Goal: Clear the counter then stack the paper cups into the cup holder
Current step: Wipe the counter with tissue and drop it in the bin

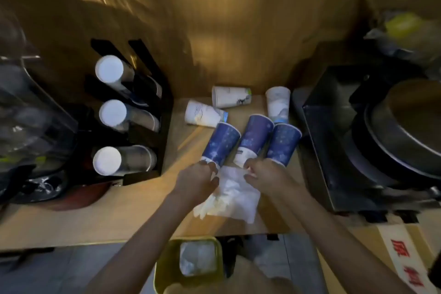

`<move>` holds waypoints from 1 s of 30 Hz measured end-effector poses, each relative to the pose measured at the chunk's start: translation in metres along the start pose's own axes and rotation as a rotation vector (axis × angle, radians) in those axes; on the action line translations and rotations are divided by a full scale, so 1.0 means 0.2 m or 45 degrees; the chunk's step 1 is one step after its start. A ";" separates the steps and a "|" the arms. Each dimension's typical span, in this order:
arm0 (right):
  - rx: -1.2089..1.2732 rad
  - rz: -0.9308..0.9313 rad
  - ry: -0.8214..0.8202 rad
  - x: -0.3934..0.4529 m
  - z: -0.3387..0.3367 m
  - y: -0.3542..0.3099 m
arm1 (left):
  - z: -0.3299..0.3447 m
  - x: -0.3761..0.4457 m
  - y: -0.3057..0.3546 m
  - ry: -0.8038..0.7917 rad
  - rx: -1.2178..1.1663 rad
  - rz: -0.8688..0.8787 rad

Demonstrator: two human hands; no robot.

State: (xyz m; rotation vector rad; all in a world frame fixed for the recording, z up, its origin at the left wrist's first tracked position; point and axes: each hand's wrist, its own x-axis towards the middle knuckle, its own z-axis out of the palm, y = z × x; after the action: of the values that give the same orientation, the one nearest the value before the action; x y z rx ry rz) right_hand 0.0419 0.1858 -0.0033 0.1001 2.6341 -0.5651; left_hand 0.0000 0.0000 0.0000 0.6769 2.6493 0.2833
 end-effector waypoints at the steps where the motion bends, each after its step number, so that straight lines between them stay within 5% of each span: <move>1: 0.008 0.018 -0.074 0.00 0.06 0.01 | 0.05 -0.02 0.00 -0.052 0.004 -0.050; 4: -0.064 -0.024 -0.171 0.00 0.29 0.03 | 0.27 -0.06 -0.05 -0.147 -0.095 -0.136; 7: -0.184 -0.170 0.026 0.02 0.48 0.05 | 0.45 -0.09 -0.10 -0.174 -0.117 -0.128; 12: -0.153 -0.203 0.033 0.05 0.62 0.09 | 0.61 -0.16 -0.18 -0.145 -0.015 -0.163; 17: -0.171 -0.224 0.160 0.03 0.65 0.11 | 0.62 -0.25 -0.24 0.084 -0.288 -0.295; 24: -0.055 -0.169 0.314 -0.02 0.73 0.05 | 0.71 -0.42 -0.33 0.119 -0.428 -0.396; 30: 0.695 0.230 0.042 -0.11 0.85 -0.20 | 0.72 -0.67 -0.43 0.210 -0.579 -0.543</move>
State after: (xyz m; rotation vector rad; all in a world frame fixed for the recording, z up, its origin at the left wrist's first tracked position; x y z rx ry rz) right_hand 0.1250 0.0813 -0.1168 0.5086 2.3955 -1.2049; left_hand 0.1323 -0.1255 -0.1123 -0.0589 2.6525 0.8060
